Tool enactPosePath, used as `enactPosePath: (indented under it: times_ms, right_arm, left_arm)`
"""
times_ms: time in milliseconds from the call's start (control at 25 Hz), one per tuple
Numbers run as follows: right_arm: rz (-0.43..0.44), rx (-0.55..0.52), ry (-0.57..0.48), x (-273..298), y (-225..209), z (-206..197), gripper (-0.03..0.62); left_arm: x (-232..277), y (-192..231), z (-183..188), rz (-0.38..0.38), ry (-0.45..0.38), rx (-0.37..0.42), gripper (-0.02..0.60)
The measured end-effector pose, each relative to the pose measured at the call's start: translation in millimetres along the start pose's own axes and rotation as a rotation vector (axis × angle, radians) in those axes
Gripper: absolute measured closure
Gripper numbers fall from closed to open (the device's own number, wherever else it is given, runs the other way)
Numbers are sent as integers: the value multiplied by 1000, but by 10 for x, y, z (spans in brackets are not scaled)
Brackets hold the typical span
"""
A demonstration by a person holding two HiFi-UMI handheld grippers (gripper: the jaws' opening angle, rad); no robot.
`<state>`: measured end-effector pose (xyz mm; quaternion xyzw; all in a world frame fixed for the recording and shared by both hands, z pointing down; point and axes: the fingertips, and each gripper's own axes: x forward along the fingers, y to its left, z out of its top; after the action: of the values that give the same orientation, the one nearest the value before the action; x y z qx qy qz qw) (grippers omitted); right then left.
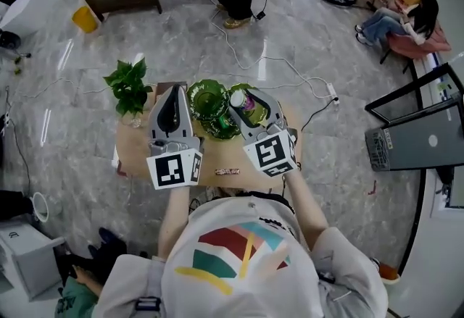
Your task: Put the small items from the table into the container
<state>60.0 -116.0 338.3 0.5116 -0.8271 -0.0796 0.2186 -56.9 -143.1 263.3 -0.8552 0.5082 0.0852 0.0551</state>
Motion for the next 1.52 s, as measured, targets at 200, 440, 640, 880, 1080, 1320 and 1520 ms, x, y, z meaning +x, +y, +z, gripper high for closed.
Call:
enactPosePath:
  times_ms: [200,440,640,880,1080,1320,1520]
  right_arm:
    - [64,49,122,306,-42,-643,396]
    - [123,88,293,664,-32,-1561,396]
    - [182,116,457,875,78,-2262,395]
    - [189,171,556,1016,219,-2703,395]
    - [142,142,527,1011,220,-2653,393]
    - [83,174,448,936,117,-2377,391]
    - [22,190,377,831,-6,-2042,393]
  left_arm:
    - [15,-11,-402,-6,125,20,574]
    - [-4,21,-826,0,242,-10,574]
    - [-7,24,-925,2,279,-6,574]
    - [-3,59,-979,16,294,9,574]
    - [-12,96,-957,29,283,14,574]
    - [-12,76,-876,24,255,9,574]
    - [-40,29,-756,18,220,7,574]
